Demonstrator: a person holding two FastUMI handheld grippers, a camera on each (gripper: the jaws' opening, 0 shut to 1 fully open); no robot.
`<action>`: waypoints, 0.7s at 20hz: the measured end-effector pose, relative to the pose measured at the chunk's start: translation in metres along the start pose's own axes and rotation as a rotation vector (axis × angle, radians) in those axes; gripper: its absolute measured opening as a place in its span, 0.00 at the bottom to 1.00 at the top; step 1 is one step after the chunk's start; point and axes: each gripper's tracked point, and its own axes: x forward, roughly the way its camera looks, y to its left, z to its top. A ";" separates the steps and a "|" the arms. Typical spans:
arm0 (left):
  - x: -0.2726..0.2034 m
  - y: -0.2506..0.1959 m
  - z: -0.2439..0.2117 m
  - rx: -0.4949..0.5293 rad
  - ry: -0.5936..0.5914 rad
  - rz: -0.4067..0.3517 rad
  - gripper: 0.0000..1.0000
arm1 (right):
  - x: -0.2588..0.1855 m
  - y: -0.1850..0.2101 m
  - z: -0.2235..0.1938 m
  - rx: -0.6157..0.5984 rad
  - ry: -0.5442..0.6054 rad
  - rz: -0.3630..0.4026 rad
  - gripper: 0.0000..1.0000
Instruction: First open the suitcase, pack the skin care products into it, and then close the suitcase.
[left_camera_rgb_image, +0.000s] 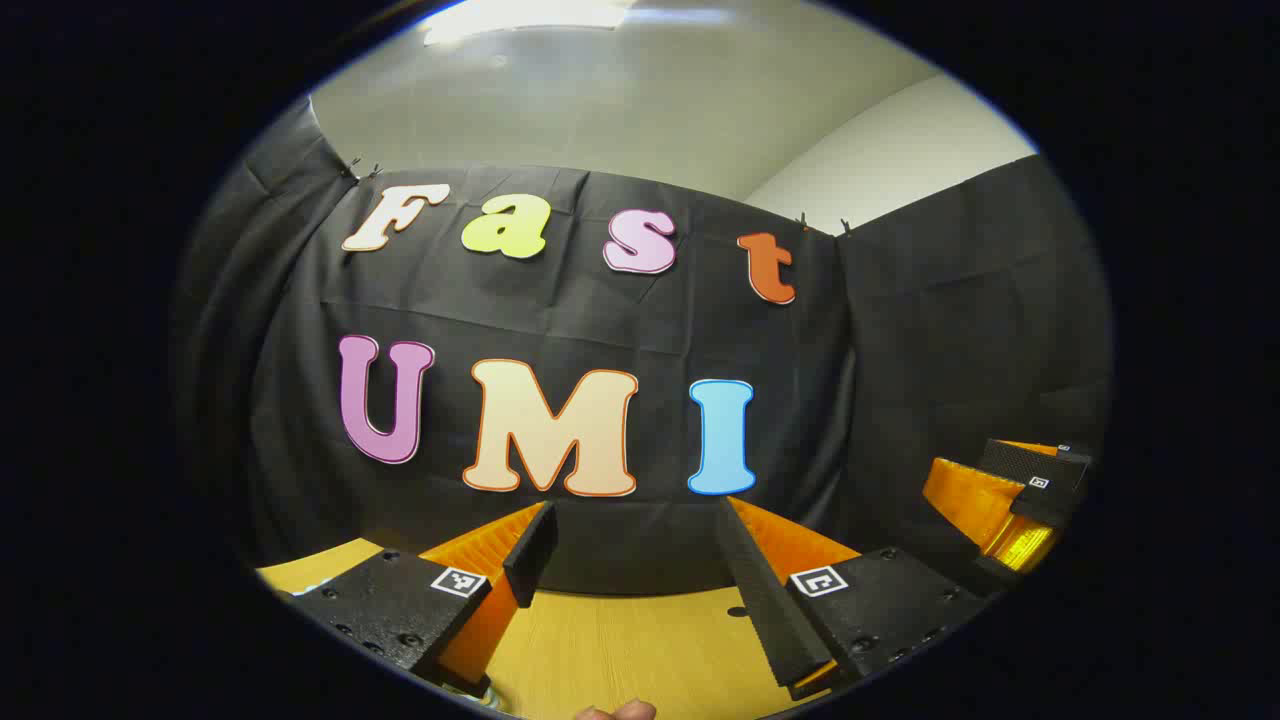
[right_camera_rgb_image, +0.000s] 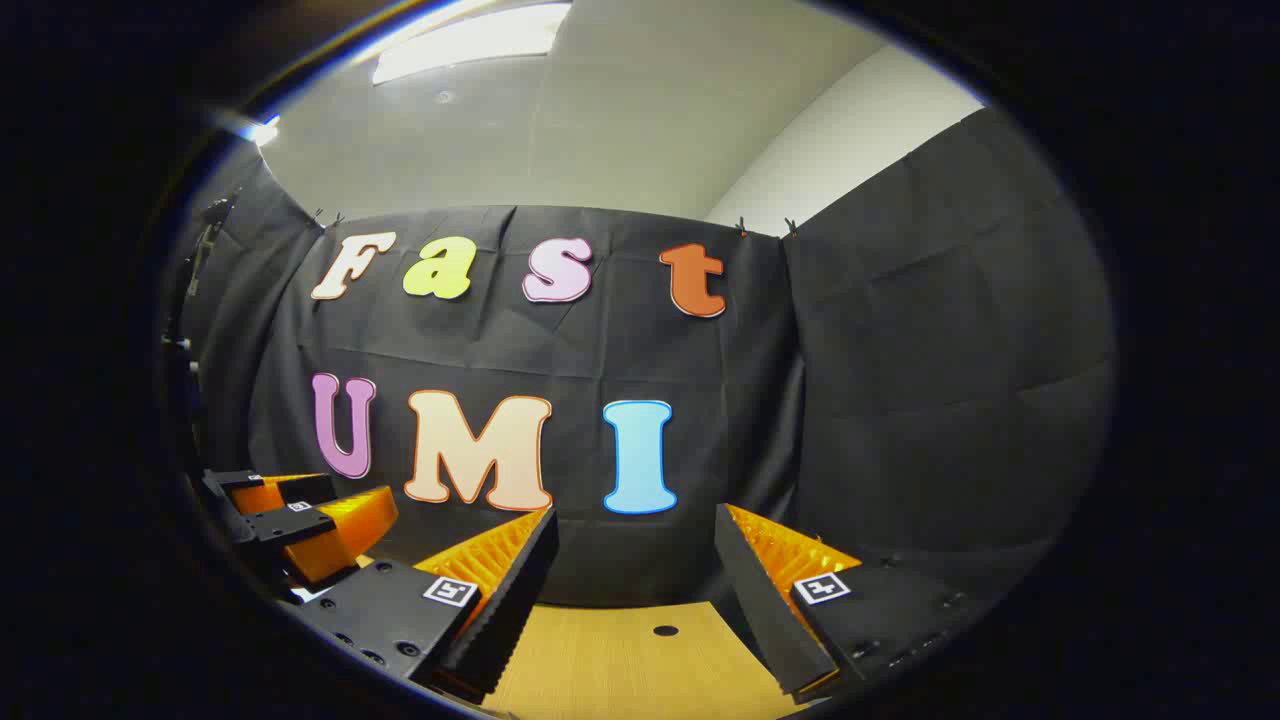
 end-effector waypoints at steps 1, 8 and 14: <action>-0.001 -0.001 0.000 0.002 0.001 -0.002 0.93 | 0.002 0.001 0.000 0.000 0.001 0.002 0.98; -0.001 0.005 -0.013 0.024 0.020 0.024 0.94 | 0.007 -0.001 -0.009 0.004 -0.004 0.022 0.98; -0.019 0.048 -0.047 0.108 0.053 0.153 0.95 | 0.013 0.003 -0.025 0.052 -0.032 0.091 0.98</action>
